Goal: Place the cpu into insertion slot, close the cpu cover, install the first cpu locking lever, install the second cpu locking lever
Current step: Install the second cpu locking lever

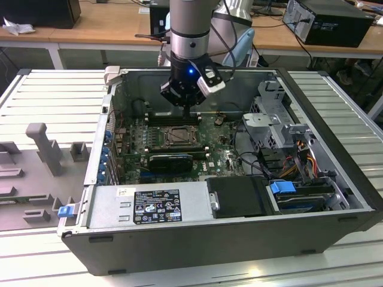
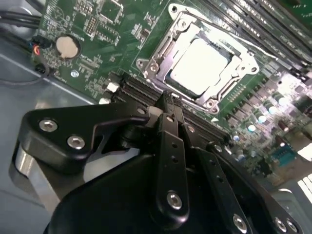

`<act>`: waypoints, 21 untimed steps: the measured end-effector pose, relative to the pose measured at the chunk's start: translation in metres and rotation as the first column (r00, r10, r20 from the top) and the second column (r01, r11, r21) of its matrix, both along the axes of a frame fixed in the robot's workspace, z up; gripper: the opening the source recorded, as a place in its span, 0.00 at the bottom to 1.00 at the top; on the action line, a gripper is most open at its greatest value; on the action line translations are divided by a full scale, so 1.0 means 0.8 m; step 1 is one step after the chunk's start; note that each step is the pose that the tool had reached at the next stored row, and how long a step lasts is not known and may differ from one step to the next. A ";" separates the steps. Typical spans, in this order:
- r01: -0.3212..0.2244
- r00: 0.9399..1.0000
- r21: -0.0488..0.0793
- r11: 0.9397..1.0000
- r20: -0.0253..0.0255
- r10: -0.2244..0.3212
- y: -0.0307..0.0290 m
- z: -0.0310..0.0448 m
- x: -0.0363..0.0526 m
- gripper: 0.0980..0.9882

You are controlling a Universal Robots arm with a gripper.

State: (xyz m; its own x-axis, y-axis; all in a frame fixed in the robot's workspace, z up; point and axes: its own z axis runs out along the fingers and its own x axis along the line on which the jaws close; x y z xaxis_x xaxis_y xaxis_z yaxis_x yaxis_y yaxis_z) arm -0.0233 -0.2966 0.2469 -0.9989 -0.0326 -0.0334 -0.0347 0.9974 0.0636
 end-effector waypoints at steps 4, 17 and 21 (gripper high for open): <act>0.000 1.000 0.000 1.000 0.000 0.000 -0.0135 -0.0001 0.000 0.01; -0.005 1.000 0.014 1.000 -0.022 0.006 -0.0948 -0.0233 -0.037 0.01; -0.017 1.000 0.017 1.000 -0.023 0.017 -0.0950 -0.0371 -0.039 0.01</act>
